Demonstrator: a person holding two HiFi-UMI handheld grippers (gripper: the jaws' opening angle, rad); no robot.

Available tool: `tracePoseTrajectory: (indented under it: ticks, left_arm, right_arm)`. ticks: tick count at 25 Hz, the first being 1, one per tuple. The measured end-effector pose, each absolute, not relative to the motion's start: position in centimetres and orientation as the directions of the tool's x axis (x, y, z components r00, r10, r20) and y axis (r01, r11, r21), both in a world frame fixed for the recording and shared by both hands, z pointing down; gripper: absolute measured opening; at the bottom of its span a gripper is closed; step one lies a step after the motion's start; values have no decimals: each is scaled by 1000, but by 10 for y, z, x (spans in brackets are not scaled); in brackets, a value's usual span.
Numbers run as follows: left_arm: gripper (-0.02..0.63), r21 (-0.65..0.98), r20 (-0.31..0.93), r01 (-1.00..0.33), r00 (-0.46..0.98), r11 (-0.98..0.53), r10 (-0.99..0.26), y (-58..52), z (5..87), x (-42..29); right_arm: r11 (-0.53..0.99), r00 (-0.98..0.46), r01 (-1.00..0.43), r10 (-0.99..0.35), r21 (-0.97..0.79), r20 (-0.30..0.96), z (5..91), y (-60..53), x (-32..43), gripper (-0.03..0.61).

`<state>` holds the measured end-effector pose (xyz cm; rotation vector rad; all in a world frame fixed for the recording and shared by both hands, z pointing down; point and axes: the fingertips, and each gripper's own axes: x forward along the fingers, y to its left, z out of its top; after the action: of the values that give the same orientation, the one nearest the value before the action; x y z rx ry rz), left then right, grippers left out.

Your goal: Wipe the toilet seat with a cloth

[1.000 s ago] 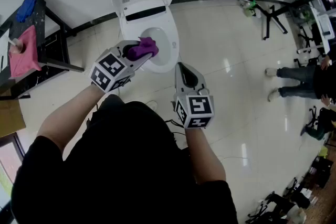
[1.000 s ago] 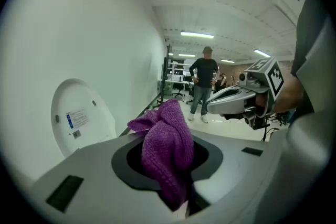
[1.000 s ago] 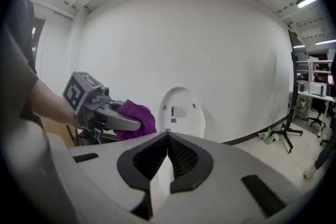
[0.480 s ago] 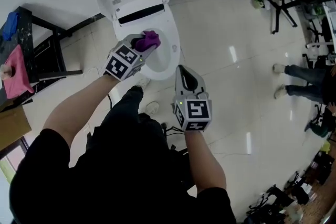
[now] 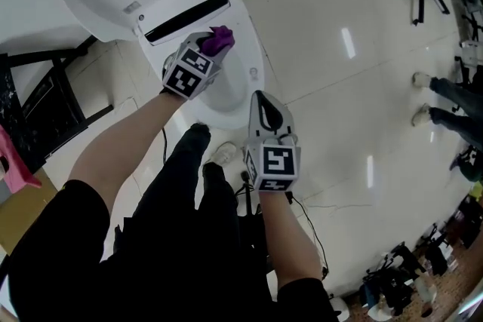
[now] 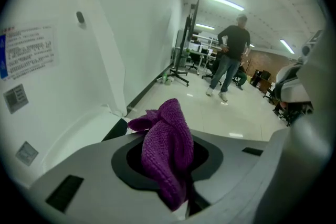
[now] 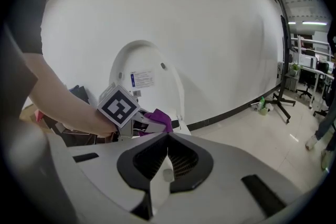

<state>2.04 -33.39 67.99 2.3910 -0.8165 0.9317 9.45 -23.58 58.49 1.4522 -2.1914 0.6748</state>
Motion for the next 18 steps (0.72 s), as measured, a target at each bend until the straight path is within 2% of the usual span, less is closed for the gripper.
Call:
tracePoseTrajectory:
  ticks: [10,18]
  left_arm:
    - [95,148,784,-725,501,-673,-367,-414,804,40]
    - [94,113,834,-741,434,-662,-342,-425,862,46]
  right_arm:
    - [288,-378,-926,-676,-245,632,659,-269,102,15]
    - [268,-387,-922,-673,-280,630,679,-274,105,15]
